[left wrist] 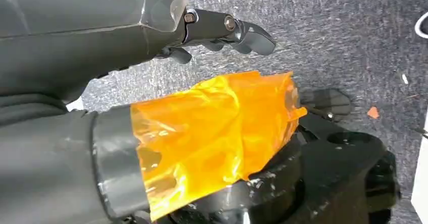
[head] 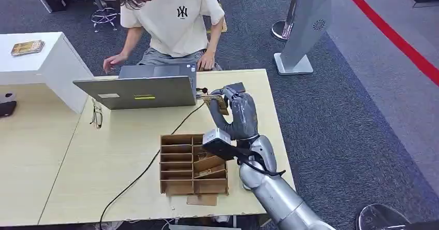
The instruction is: Pass the card to the sensor for recognition and then transmit it.
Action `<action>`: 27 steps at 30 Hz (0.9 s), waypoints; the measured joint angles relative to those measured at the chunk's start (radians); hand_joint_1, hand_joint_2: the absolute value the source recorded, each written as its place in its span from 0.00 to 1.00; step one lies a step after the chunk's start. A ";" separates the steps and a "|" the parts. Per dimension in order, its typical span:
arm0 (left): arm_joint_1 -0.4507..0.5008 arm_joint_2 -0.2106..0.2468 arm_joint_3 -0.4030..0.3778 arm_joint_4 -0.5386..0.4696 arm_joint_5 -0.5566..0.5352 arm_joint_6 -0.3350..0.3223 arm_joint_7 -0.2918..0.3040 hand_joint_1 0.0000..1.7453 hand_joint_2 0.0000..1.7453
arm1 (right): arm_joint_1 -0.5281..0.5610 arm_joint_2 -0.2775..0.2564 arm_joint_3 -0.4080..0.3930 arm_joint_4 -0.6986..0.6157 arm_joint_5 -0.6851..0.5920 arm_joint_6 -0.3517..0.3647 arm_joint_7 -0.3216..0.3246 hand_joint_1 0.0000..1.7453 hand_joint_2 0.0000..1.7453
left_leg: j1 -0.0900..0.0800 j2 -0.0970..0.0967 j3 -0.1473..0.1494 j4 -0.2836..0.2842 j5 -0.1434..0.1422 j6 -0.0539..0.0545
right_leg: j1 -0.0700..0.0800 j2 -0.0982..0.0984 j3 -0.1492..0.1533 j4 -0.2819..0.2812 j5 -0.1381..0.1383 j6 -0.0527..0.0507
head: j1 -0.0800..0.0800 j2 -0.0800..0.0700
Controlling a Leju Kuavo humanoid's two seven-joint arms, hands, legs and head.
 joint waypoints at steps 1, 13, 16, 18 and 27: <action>0.000 0.000 0.003 0.000 0.000 -0.002 0.000 0.00 0.00 | 0.007 -0.002 -0.008 -0.007 -0.010 0.002 0.000 1.00 1.00 | 0.000 0.000 0.000 0.000 0.000 0.000 | 0.000 0.000 0.000 0.000 0.000 0.000 | 0.000 0.000; 0.030 -0.008 -0.012 -0.045 0.192 0.042 0.108 0.00 0.00 | 0.115 -0.028 -0.135 -0.061 -0.195 0.164 0.008 1.00 1.00 | 0.000 0.000 0.000 0.000 0.000 0.000 | 0.000 0.000 0.000 0.000 0.000 0.000 | 0.000 0.000; 0.046 -0.009 -0.034 -0.065 0.262 0.063 0.148 0.00 0.00 | 0.146 -0.034 -0.169 -0.057 -0.272 0.241 0.007 1.00 1.00 | 0.000 0.000 0.000 0.000 0.000 0.000 | 0.000 0.000 0.000 0.000 0.000 0.000 | 0.000 0.000; 0.051 -0.009 -0.045 -0.074 0.294 0.074 0.165 0.00 0.00 | 0.165 -0.037 -0.186 -0.053 -0.305 0.270 0.007 1.00 1.00 | 0.000 0.000 0.000 0.000 0.000 0.000 | 0.000 0.000 0.000 0.000 0.000 0.000 | 0.000 0.000; 0.054 -0.009 -0.067 -0.080 0.388 0.114 0.212 0.00 0.00 | 0.207 -0.046 -0.235 -0.041 -0.377 0.336 0.015 1.00 1.00 | 0.000 0.000 0.000 0.000 0.000 0.000 | 0.000 0.000 0.000 0.000 0.000 0.000 | 0.000 0.000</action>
